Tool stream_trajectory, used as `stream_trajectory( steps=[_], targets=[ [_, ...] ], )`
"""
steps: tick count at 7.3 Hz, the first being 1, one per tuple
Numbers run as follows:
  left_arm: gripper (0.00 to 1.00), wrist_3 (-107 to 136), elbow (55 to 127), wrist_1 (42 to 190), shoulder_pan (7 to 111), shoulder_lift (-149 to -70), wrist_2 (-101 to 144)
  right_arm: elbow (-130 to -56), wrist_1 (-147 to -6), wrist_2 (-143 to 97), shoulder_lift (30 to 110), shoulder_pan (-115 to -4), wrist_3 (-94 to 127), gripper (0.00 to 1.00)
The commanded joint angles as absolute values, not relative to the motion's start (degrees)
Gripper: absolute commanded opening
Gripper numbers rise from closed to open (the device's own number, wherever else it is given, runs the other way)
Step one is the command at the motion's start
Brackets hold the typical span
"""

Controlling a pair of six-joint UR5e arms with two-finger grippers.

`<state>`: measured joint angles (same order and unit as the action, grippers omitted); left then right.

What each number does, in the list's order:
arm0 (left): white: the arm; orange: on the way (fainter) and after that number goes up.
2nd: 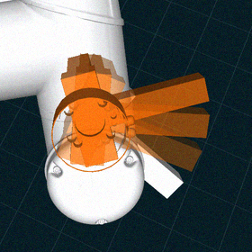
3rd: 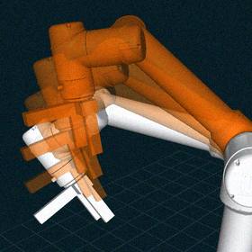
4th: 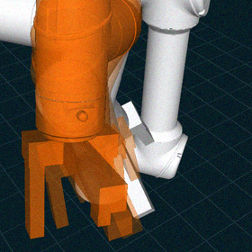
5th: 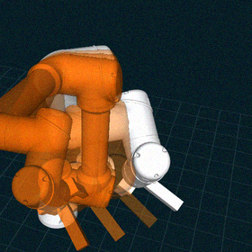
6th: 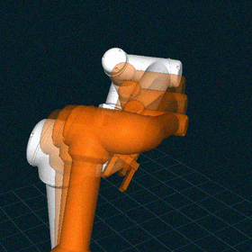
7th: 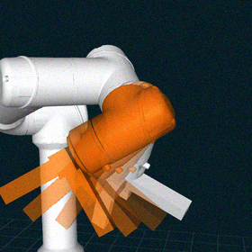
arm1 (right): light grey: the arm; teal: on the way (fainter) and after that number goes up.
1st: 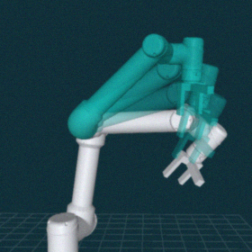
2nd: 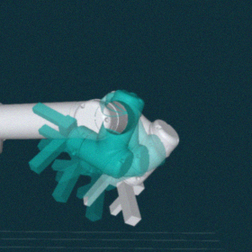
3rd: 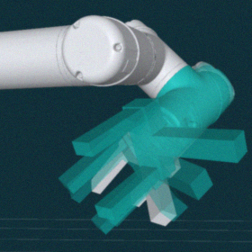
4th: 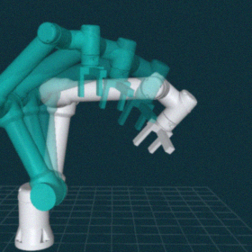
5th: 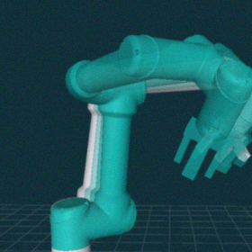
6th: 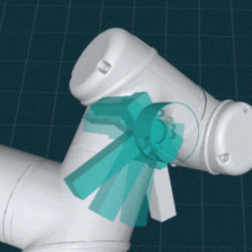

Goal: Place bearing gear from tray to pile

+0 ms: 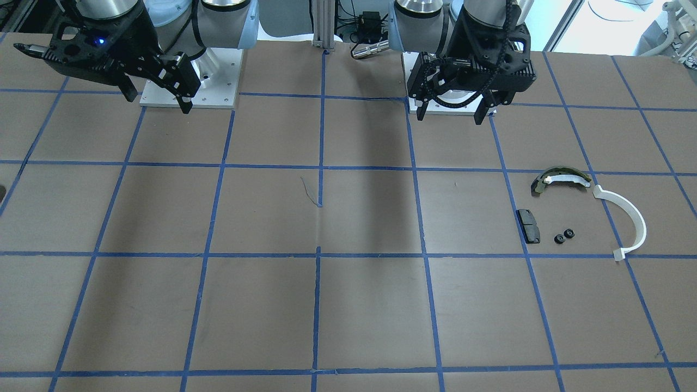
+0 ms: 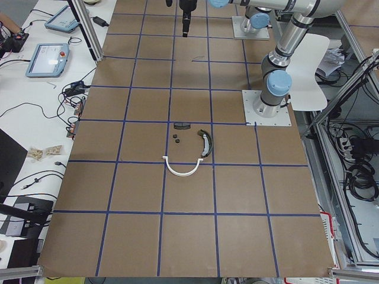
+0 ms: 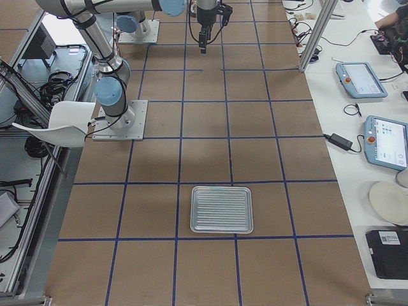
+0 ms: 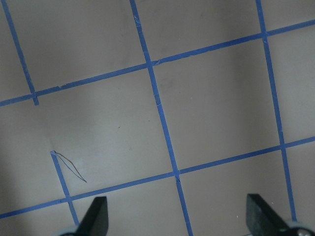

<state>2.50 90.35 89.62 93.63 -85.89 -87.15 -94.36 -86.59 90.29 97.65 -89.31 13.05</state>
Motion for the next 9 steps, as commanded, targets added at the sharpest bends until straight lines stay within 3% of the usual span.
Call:
stream_trajectory(
  steps=[1, 9],
  targets=[
    [1.0, 2.3, 87.2, 91.4, 93.3, -88.4, -85.8, -94.5, -84.1, 90.0, 97.8, -89.3, 12.9, 1.0],
    [1.0, -0.4, 89.1, 87.4, 93.3, -87.4, -87.1, -93.3, -84.7, 90.4, 97.7, -89.3, 12.6, 1.0]
  ],
)
